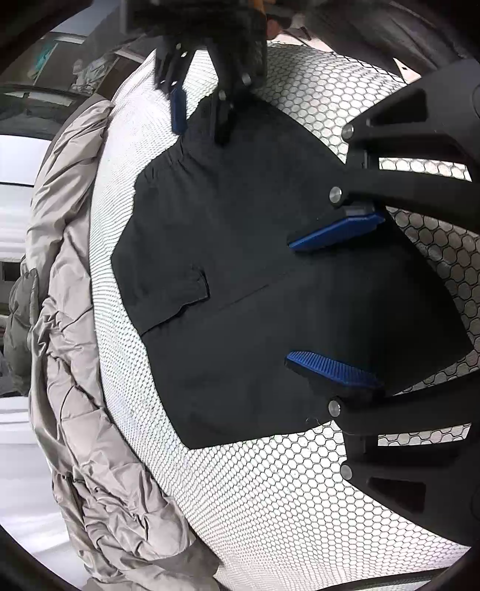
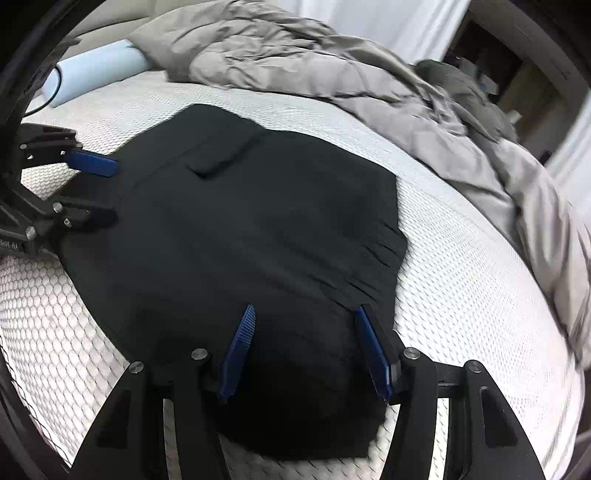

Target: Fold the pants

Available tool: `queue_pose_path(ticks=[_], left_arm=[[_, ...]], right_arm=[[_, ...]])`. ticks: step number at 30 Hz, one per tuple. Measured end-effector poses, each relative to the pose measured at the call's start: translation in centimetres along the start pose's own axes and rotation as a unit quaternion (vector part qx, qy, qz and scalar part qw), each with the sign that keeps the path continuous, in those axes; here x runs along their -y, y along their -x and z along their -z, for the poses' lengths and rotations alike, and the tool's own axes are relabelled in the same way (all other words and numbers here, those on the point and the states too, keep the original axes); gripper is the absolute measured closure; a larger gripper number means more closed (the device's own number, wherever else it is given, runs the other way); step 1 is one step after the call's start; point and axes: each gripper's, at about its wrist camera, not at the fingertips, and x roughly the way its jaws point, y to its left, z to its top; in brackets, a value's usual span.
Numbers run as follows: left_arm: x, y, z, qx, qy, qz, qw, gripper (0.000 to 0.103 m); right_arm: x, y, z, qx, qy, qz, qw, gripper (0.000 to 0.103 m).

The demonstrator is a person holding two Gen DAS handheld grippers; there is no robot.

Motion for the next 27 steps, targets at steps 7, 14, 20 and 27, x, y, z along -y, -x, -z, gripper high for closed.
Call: queue_pose_path(ticks=[7,14,20,27], left_arm=[[1.9,2.2,-0.4,0.04,0.003,0.05,0.9979,0.044],[3.3,0.2,1.2,-0.003,-0.045,0.041,0.9982,0.043],[1.3,0.6,1.6,-0.005,0.002,0.068,0.9976,0.043],[1.7,0.4,1.5,-0.006,-0.012,0.056,0.9983,0.039]], right_arm=[[3.9,2.8,0.0,0.042,-0.092,-0.088,0.991,0.045],[10.3,1.8,1.6,0.039,-0.237,-0.215,0.947,0.059],[10.7,0.5,2.0,0.029,-0.271,-0.317,0.908,0.06],[9.1,0.4,1.1,0.035,-0.271,-0.354,0.894,0.06]])
